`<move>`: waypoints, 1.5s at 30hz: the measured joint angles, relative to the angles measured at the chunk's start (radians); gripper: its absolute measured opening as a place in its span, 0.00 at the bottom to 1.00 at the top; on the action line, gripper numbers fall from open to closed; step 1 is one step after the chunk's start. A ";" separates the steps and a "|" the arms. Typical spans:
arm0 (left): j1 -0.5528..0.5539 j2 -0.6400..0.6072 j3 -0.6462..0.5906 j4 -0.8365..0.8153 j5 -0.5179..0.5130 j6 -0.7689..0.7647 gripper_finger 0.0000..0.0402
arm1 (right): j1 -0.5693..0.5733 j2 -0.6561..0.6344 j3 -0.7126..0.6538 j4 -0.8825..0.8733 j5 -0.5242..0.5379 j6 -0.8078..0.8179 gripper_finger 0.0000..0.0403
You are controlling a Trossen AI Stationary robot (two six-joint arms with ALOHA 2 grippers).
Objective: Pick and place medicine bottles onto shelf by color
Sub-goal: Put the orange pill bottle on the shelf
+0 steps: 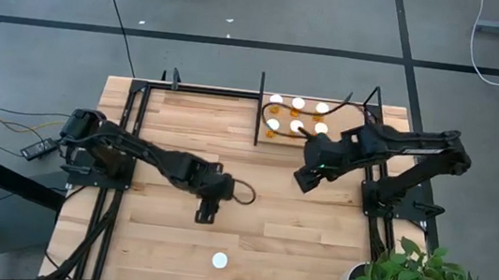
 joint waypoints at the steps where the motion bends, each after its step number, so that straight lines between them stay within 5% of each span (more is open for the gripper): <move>1: 0.014 0.000 0.025 -0.005 0.000 0.014 0.51 | 0.000 -0.009 0.000 -0.010 0.012 0.007 0.75; 9: 0.100 0.000 0.135 -0.042 0.000 0.061 0.39 | 0.000 -0.066 0.000 -0.055 0.055 0.020 0.75; 16: 0.099 0.000 0.140 -0.135 0.044 0.055 0.39 | 0.000 -0.076 0.000 -0.062 0.086 0.016 0.75; 33: -0.018 -0.001 -0.083 -0.165 0.089 -0.048 0.86 | 0.000 -0.072 0.000 -0.062 0.152 0.000 0.75; 45: -0.039 0.002 -0.134 -0.061 0.000 -0.095 0.91 | 0.000 -0.072 0.000 -0.061 0.163 0.023 0.75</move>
